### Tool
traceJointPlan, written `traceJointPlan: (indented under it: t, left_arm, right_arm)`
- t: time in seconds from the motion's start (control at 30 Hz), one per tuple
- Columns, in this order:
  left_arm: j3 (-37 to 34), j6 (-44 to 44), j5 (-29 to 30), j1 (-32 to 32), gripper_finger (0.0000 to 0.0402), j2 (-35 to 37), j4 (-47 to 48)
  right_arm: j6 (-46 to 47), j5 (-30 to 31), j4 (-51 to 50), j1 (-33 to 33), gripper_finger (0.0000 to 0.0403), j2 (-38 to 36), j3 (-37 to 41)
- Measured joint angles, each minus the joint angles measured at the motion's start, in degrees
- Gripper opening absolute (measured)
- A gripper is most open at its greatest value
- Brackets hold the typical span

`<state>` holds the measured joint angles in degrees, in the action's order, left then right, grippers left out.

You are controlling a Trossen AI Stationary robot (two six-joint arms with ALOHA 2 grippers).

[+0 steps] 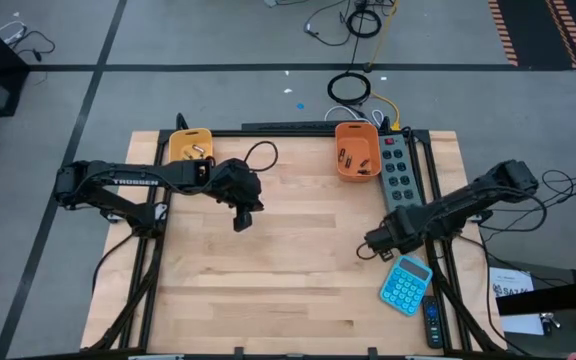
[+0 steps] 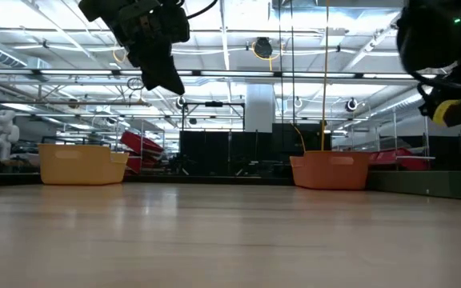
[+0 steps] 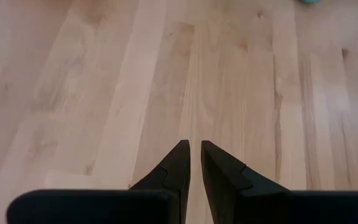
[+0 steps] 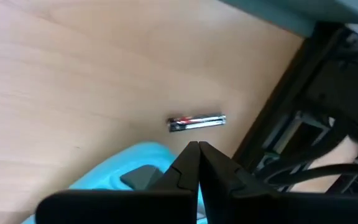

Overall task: Sort batteries
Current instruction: Put the silver battery into the yellow bin

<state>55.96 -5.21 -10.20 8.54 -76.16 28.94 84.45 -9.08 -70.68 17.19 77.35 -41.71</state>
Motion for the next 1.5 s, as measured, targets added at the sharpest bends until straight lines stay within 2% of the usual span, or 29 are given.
traceJointPlan:
  t: [0.17,0.37,0.6,0.77,1.07,1.33,1.5]
  left_arm:
    - [0.00,-0.02,0.02,0.00,0.0050,0.00,-3.80]
    - [0.00,-3.12,2.24,0.01,0.0050,0.01,-7.82]
    - [0.00,-5.77,0.03,0.06,0.0050,0.00,-7.67]
    - [0.00,-7.88,-1.09,1.54,0.0050,0.00,-8.01]
    - [0.66,-15.91,-9.61,7.71,0.0050,0.00,-9.32]
    - [6.95,-6.47,-9.96,10.46,0.0050,0.00,-8.88]
    - [7.37,-5.04,-15.46,12.50,0.0050,0.00,-8.45]
  right_arm:
    - [7.92,3.91,-0.40,3.61,0.0000,0.18,0.00]
    - [21.78,8.04,-0.56,8.66,0.0000,0.21,0.00]
    - [33.79,9.90,-1.21,14.42,0.0000,0.21,0.00]
    - [36.19,10.54,-1.68,15.96,0.0000,0.21,0.15]
    - [37.91,12.30,-0.28,16.30,0.0000,0.25,0.55]
    - [38.55,12.57,8.35,14.66,0.0000,0.25,-0.16]
    - [38.26,12.13,8.84,13.75,0.0000,0.25,-0.87]
